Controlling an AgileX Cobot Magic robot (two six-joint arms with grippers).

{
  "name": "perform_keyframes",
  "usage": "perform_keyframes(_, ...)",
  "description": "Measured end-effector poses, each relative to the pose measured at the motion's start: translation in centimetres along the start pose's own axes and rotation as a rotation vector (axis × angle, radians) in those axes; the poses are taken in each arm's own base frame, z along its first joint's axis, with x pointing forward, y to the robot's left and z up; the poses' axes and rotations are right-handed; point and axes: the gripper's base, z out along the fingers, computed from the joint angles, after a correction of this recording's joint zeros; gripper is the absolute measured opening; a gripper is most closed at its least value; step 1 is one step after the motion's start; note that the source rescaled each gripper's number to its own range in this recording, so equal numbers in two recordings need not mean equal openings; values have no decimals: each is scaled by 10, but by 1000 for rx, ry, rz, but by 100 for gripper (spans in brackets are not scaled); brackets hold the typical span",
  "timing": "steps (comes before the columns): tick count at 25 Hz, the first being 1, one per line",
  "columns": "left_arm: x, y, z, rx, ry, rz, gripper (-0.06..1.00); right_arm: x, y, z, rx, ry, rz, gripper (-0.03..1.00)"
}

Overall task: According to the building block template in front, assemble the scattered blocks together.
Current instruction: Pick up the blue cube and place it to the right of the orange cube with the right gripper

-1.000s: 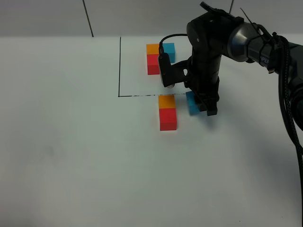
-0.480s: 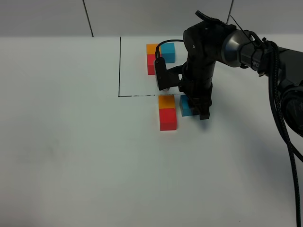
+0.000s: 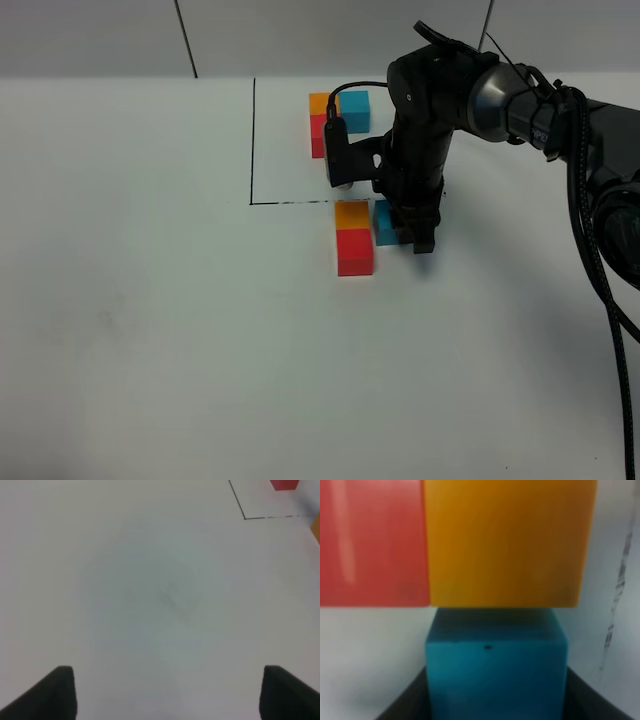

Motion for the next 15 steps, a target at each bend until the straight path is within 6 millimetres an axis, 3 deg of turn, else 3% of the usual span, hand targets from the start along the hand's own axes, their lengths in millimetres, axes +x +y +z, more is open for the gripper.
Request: perform_keyframes(15, 0, 0, 0, 0, 0, -1, 61, -2, 0, 0, 1, -20, 13, 1)
